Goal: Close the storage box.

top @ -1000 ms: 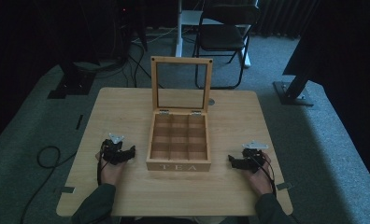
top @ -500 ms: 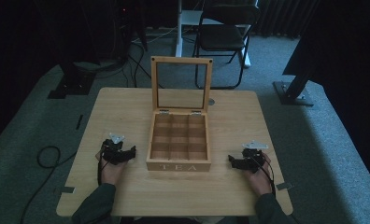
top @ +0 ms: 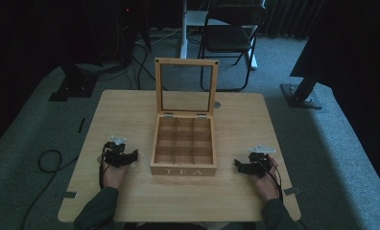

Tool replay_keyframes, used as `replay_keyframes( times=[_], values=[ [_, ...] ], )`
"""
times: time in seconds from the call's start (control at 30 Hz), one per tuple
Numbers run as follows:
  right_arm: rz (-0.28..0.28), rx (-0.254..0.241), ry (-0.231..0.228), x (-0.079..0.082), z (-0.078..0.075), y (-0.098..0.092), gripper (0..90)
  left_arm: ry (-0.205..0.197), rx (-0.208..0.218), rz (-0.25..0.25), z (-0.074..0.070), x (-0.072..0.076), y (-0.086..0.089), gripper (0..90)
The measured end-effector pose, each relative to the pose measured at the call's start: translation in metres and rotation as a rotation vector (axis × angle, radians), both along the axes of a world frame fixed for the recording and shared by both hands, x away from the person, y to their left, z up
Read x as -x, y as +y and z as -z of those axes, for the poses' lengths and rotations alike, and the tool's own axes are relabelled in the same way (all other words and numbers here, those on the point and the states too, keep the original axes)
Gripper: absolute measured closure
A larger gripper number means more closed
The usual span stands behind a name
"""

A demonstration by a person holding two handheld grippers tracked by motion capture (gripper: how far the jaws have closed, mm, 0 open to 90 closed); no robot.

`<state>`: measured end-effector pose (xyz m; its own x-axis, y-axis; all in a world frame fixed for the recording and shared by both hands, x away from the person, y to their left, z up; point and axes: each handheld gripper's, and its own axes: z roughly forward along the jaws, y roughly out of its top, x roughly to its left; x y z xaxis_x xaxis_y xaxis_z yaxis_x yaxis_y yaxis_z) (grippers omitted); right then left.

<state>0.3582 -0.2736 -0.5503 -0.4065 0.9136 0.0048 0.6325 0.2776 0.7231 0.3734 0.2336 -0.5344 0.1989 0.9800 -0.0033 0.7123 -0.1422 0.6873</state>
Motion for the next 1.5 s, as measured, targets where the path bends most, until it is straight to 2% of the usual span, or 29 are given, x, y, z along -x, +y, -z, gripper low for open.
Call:
replay_keyframes(
  times=[0.13, 0.57, 0.83, 1.27, 1.5],
  values=[
    [-0.001, -0.001, 0.000, 0.000, 0.000, 0.000, 12.8, -0.026, 0.002, 0.013, -0.013, -0.002, -0.001, 31.1],
    [-0.012, -0.001, -0.001, 0.002, 0.000, 0.001, 12.8, -0.041, 0.023, 0.033, -0.039, -0.020, 0.000, 32.1],
    [-0.015, 0.000, -0.001, 0.003, 0.000, 0.001, 12.8, -0.075, 0.057, 0.038, -0.059, -0.031, 0.001, 32.1],
    [-0.019, -0.002, 0.000, 0.004, 0.000, 0.002, 12.8, -0.095, 0.111, 0.037, -0.078, -0.047, 0.005, 32.1],
    [-0.021, -0.001, -0.001, 0.004, 0.000, 0.002, 12.8, -0.114, 0.108, 0.053, -0.092, -0.054, 0.003, 32.1]
  ],
)
